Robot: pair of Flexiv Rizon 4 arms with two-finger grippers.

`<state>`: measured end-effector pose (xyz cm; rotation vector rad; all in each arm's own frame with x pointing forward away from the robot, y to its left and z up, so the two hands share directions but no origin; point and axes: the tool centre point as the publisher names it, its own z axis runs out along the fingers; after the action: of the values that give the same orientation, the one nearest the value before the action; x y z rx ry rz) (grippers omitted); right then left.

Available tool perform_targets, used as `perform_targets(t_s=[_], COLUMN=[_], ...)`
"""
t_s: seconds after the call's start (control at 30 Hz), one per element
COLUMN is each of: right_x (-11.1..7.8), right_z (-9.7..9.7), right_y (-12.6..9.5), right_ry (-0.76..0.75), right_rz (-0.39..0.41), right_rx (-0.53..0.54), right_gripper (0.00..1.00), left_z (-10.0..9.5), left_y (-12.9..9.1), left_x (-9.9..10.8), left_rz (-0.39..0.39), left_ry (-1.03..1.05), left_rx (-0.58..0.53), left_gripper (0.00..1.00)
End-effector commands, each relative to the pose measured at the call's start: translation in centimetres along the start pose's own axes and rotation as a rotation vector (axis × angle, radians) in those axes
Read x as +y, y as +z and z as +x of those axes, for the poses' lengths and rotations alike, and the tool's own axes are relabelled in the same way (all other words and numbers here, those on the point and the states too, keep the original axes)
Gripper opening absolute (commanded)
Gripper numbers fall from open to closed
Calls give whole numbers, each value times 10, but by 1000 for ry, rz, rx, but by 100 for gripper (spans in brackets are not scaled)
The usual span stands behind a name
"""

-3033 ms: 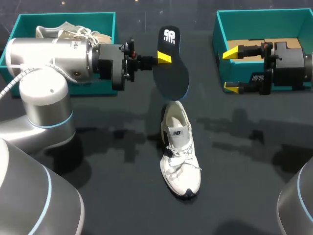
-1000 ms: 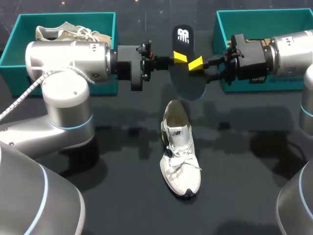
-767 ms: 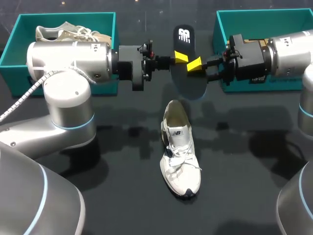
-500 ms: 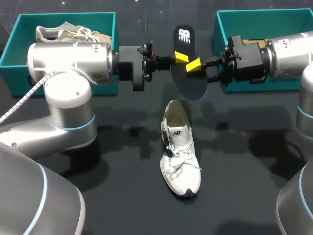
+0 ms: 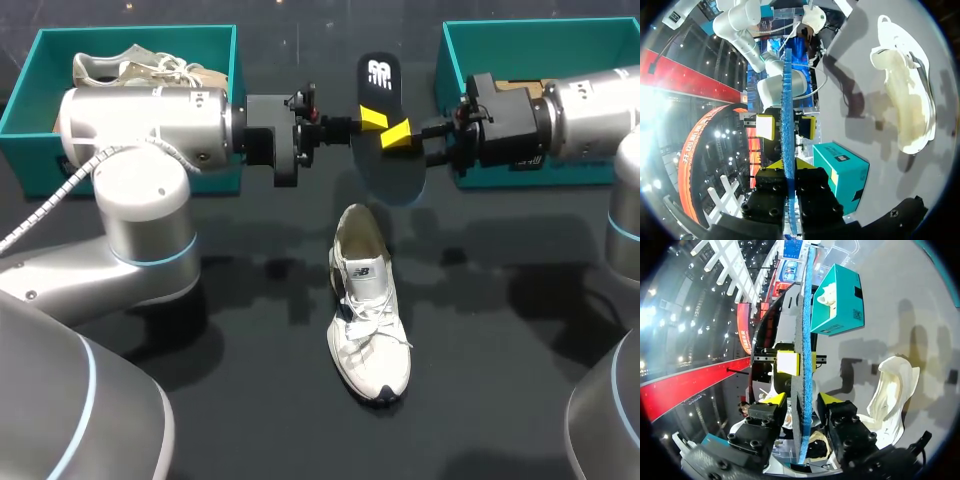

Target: Take the shoe out of the shoebox, open the shoe tongue, remove and reinsert the insole, then place the shoe into the shoebox

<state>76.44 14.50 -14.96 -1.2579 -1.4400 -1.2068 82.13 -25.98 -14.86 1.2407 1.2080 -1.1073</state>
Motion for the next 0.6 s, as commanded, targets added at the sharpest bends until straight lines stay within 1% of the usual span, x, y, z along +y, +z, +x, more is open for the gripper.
perform_targets(t_s=[0.03, 0.13, 0.27, 0.43, 0.47, 0.5, 0.53, 0.6], right_x=[-2, -1, -1, 0, 1, 1, 1, 1], right_z=[-2, -3, -3, -4, -4, -5, -5, -5], right_y=[0, -1, -2, -2, -2, -2, -2, -2], right_ry=[1, 3, 4, 2, 2, 3, 5, 8], right_rz=[-2, -2, -4, -4, -3, -3, -3, -4], right_rx=[2, 3, 6, 9, 9, 9, 9, 8], right_gripper=[33, 27, 28, 25, 24, 15, 0, 0], left_z=[1, 2, 3, 4, 4, 4, 4, 5], left_y=[3, 2, 2, 2, 2, 2, 2, 2], left_x=[0, 0, -1, -4, -4, -4, -4, -5], left_rz=[-5, -5, -4, 1, 2, 3, 3, 2], left_ry=[1, 0, -3, -7, -6, -6, -7, -7], left_rx=[-2, -3, -3, -3, -3, -3, -3, -3], left_gripper=[0, 0, 0, 0, 0, 0, 0, 0])
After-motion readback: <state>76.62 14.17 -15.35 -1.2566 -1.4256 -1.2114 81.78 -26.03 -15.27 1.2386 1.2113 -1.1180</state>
